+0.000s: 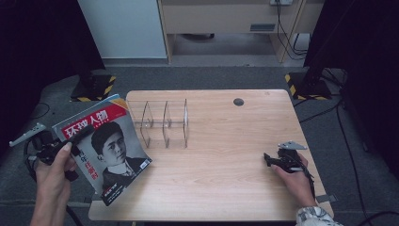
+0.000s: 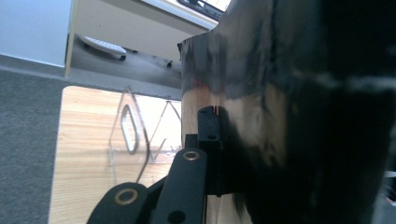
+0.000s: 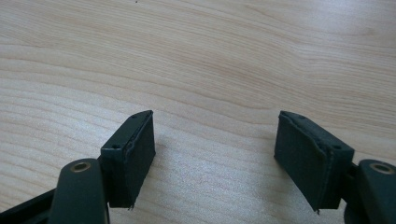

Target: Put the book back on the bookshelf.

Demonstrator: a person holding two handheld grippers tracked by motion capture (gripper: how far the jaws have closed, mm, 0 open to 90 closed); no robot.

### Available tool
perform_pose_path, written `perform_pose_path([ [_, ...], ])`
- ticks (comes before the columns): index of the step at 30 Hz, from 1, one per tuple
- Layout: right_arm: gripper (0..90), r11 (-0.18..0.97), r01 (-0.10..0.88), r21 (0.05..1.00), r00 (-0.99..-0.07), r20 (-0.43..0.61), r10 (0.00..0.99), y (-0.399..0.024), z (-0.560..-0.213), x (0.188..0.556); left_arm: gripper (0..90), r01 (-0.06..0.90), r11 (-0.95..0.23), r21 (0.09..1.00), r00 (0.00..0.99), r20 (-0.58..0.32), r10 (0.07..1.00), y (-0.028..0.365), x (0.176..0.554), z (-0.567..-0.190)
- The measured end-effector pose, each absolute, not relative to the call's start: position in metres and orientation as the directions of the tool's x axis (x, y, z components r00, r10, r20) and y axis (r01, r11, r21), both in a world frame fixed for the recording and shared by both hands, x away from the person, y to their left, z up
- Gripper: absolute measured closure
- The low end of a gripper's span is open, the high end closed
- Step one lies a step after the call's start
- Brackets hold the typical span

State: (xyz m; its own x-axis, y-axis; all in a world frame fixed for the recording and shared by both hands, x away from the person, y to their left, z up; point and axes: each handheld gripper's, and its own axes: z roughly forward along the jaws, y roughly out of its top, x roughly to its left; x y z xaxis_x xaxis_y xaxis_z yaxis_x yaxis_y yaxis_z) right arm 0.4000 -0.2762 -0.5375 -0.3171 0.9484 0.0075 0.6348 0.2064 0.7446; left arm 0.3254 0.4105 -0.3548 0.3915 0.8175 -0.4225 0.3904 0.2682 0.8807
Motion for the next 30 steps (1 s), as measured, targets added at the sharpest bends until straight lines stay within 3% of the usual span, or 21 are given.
perform_pose_path([
  [30,28.9,0.208,0.634,0.745,-0.319,0.008,0.948,-0.276,-0.538,0.400,86.4,0.376,0.260,0.889,0.346,-0.395,0.851,0.420,0.366,-0.352],
])
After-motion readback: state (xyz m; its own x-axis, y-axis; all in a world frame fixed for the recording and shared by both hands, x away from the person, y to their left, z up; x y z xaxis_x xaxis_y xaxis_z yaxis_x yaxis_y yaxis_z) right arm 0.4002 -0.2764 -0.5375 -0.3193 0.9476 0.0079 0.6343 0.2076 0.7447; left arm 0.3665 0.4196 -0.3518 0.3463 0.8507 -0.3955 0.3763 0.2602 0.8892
